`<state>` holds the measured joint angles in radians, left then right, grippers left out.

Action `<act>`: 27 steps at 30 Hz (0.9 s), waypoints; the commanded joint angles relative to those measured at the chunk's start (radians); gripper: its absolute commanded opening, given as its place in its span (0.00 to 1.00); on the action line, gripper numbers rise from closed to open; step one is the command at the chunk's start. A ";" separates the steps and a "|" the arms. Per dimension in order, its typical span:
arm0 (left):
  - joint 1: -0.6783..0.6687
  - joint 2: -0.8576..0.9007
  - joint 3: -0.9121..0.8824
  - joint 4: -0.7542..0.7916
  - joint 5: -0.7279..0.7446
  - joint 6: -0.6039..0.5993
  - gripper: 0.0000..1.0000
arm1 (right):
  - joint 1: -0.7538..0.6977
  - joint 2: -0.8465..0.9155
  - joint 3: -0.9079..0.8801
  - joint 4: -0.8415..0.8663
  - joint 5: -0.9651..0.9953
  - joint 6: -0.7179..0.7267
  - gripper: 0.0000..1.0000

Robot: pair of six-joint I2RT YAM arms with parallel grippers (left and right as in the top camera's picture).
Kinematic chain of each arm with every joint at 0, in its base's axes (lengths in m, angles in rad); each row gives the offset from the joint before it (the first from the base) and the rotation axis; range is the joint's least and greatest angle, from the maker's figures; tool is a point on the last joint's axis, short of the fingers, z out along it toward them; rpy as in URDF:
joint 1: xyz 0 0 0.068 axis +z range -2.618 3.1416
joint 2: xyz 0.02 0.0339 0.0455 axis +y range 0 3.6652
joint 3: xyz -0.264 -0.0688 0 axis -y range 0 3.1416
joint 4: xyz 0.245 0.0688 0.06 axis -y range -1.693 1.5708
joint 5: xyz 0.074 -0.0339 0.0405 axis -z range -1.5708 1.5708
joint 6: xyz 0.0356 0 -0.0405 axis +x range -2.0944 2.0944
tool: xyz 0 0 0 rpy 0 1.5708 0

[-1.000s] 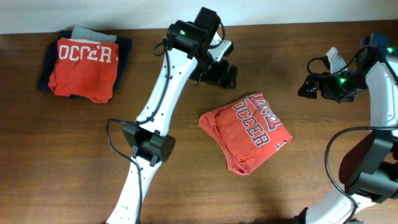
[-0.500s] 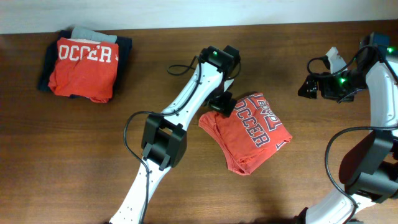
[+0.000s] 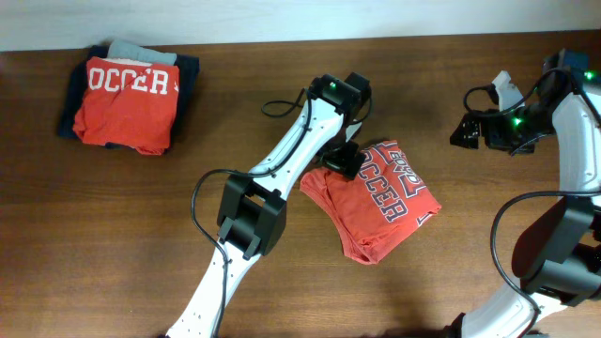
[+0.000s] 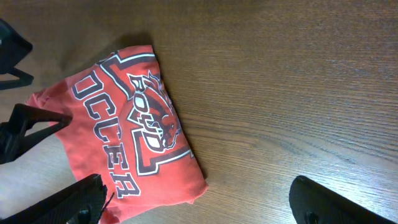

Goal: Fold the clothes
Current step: 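Lift the folded shirt with the left gripper and carry it left onto the stack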

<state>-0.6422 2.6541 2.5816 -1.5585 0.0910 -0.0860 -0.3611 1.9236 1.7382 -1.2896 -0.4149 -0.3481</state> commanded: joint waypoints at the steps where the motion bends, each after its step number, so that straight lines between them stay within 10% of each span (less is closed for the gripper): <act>1: 0.001 0.001 -0.033 0.005 0.033 0.035 0.99 | 0.000 -0.004 0.012 0.000 0.009 -0.007 0.99; 12: -0.023 0.001 -0.164 0.040 0.033 0.034 0.98 | 0.000 -0.004 0.012 0.000 0.009 -0.007 0.99; 14: -0.033 0.001 -0.164 0.043 0.033 0.034 0.80 | 0.000 -0.004 0.012 0.000 0.009 -0.007 0.99; 18: -0.047 0.001 -0.164 0.045 0.033 0.034 0.03 | 0.000 -0.004 0.012 0.000 0.009 -0.007 0.98; 27: -0.023 -0.003 -0.106 0.020 0.032 0.034 0.00 | 0.000 -0.004 0.012 0.000 0.009 -0.007 0.99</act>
<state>-0.6884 2.6423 2.4477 -1.5215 0.1455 -0.0639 -0.3611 1.9236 1.7382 -1.2896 -0.4149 -0.3485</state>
